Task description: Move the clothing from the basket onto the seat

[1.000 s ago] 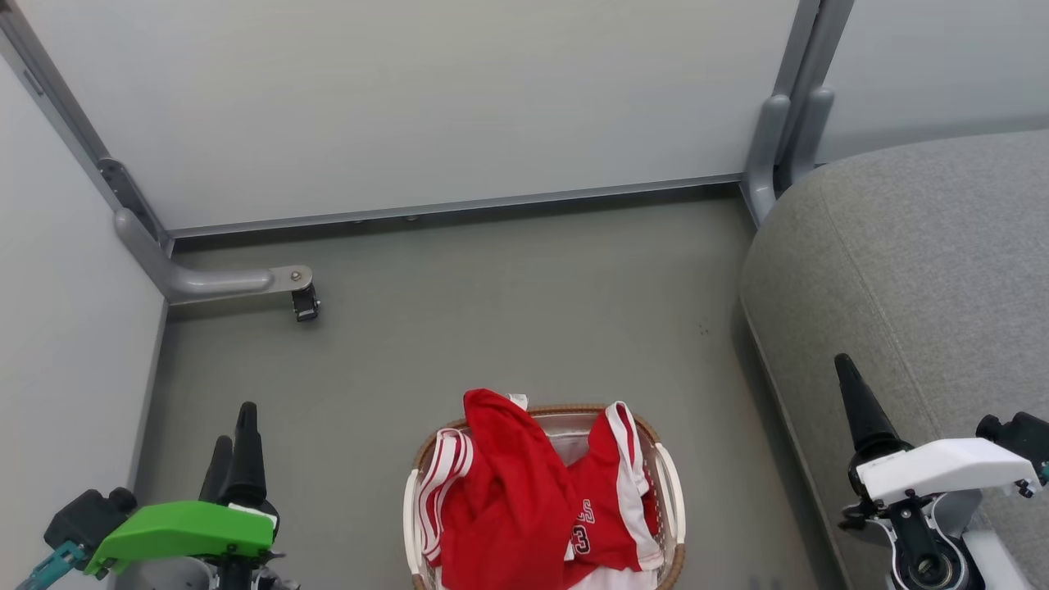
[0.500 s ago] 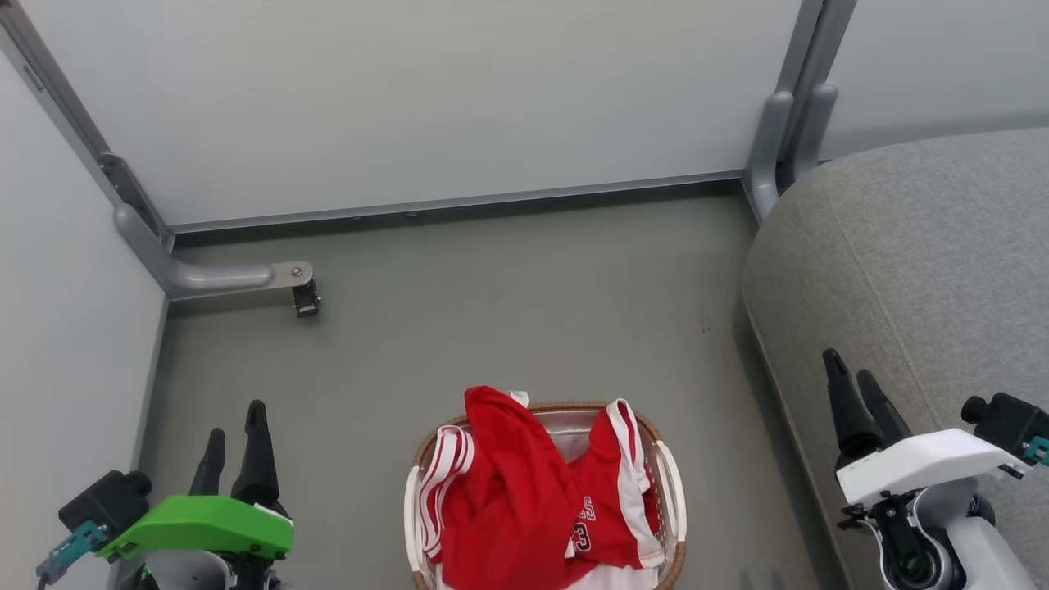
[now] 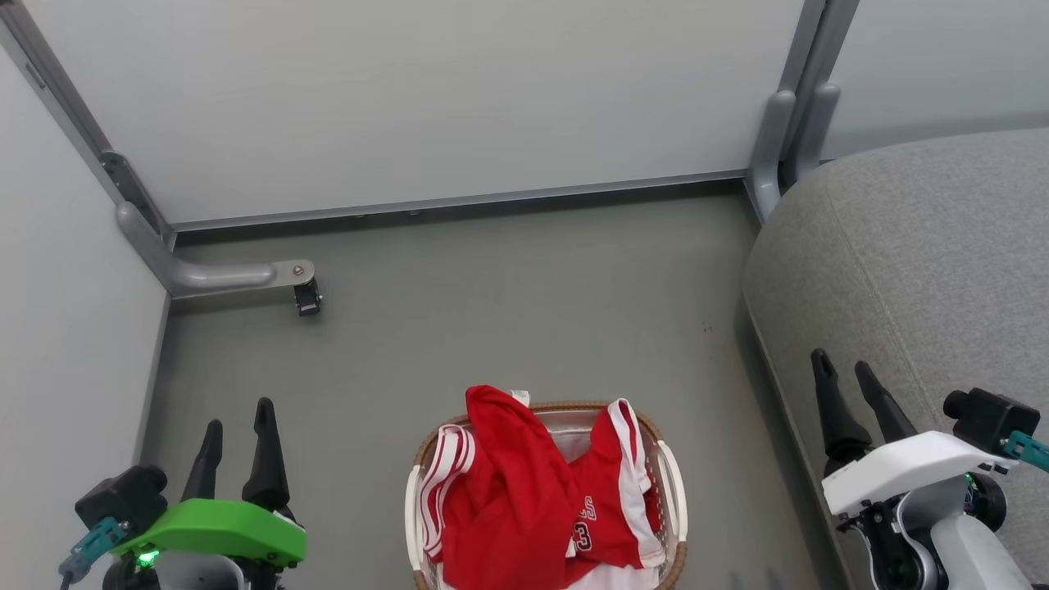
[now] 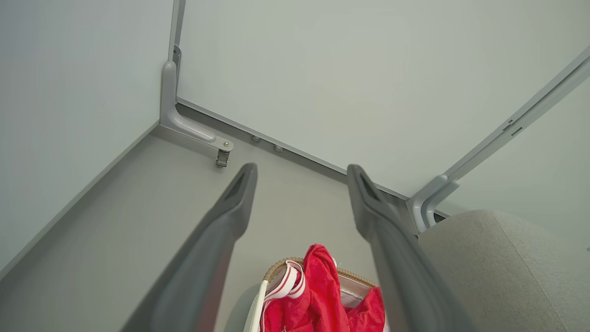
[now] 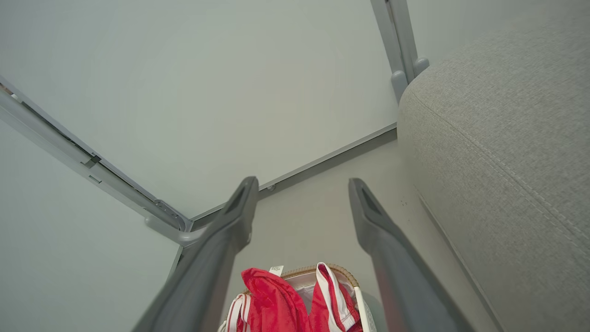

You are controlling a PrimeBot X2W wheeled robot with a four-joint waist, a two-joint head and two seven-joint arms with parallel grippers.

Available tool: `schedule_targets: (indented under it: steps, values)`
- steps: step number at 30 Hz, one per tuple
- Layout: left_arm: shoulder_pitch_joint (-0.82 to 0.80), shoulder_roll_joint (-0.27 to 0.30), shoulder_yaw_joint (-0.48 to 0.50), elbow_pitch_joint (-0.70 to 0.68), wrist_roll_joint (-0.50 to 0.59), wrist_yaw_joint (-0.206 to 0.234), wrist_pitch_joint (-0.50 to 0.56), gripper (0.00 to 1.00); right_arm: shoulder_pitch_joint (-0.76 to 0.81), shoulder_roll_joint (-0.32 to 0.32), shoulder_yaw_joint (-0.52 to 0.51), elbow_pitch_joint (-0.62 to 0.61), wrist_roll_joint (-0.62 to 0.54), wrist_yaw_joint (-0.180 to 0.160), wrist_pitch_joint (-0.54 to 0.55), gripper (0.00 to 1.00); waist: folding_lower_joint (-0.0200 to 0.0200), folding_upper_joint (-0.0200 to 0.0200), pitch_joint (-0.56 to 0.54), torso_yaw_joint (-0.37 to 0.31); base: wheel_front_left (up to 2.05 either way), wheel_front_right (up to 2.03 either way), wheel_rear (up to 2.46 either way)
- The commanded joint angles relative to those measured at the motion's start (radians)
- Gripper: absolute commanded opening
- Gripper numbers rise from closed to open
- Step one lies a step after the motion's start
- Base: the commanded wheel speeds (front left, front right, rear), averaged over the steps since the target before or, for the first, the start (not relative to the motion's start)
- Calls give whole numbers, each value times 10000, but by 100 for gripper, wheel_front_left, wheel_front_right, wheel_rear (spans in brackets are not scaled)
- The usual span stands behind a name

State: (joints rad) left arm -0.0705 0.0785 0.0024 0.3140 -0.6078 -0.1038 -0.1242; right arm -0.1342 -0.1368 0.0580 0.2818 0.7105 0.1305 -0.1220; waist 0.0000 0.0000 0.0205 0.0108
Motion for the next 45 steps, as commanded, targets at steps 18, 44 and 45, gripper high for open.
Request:
schedule_targets:
  steps: [18, 44, 45]
  values:
    - [375, -21, -12, -211, 2084, -63, -525, 100, 120, -97, 223, 235, -2090, 3, -544, 100, 0, 0, -62, 78, 0, 0, 0]
    - [695, -260, 57, -280, 4070, -154, -1081, 100, 174, -45, 383, 837, -4001, 2, -1118, 100, 0, 0, -32, 151, 0, 0, 0]
    - [701, -264, 56, -308, 4129, -156, -1105, 100, 167, -38, 365, 808, -4062, 2, -1127, 100, 0, 0, -30, 151, 0, 0, 0]
